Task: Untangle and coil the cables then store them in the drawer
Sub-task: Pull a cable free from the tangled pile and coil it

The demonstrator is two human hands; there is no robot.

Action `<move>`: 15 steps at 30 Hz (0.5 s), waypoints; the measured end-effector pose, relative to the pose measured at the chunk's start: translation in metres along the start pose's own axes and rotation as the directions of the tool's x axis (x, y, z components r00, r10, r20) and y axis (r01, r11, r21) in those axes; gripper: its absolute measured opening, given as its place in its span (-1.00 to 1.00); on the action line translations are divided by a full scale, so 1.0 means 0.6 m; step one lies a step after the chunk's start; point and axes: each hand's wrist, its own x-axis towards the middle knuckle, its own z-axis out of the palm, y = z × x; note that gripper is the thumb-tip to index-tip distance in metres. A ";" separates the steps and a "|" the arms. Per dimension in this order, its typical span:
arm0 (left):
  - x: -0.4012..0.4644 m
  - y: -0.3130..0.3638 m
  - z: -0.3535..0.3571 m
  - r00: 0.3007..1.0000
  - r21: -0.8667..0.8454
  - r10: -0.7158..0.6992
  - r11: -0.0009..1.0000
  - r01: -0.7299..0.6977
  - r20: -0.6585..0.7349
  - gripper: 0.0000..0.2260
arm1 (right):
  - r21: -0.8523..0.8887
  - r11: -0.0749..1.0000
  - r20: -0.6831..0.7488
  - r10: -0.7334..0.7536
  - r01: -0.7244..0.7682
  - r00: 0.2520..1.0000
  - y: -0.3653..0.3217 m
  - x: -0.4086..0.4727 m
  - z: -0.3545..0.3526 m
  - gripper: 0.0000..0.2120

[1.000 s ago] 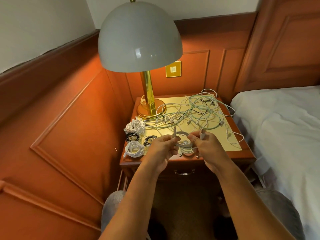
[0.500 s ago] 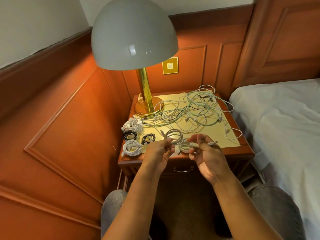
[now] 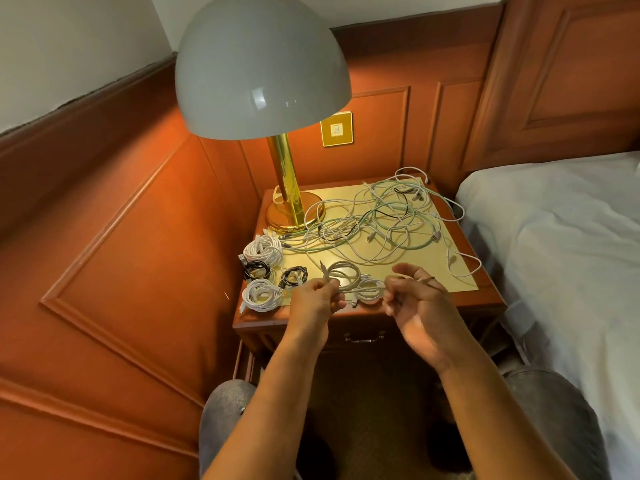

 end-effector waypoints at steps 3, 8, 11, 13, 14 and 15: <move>-0.004 -0.003 0.002 0.994 0.106 0.099 0.989 -0.102 0.035 -0.90 | -0.024 0.997 0.041 -0.068 0.069 0.997 -0.012 -0.001 0.008 -0.75; -0.010 -0.004 0.007 0.961 0.316 0.264 0.908 -0.275 0.077 -0.90 | -0.444 0.848 -0.002 -0.323 0.289 0.946 -0.005 -0.002 0.037 -0.75; -0.015 -0.007 0.007 0.926 0.457 0.361 0.809 -0.370 0.110 -0.89 | -0.576 0.751 -0.035 -0.419 0.324 0.907 0.000 0.009 0.048 -0.79; -0.018 -0.008 0.008 0.907 0.498 0.398 0.763 -0.412 0.140 -0.88 | -0.676 0.654 -0.036 -0.491 0.341 0.870 0.000 0.024 0.050 -0.83; -0.019 -0.009 0.009 0.901 0.508 0.404 0.750 -0.424 0.157 -0.88 | -0.728 0.591 -0.021 -0.524 0.346 0.851 -0.002 0.032 0.050 -0.85; -0.020 -0.009 0.010 0.899 0.517 0.401 0.740 -0.430 0.174 -0.87 | -0.784 0.518 -0.001 -0.551 0.342 0.834 -0.005 0.040 0.049 -0.85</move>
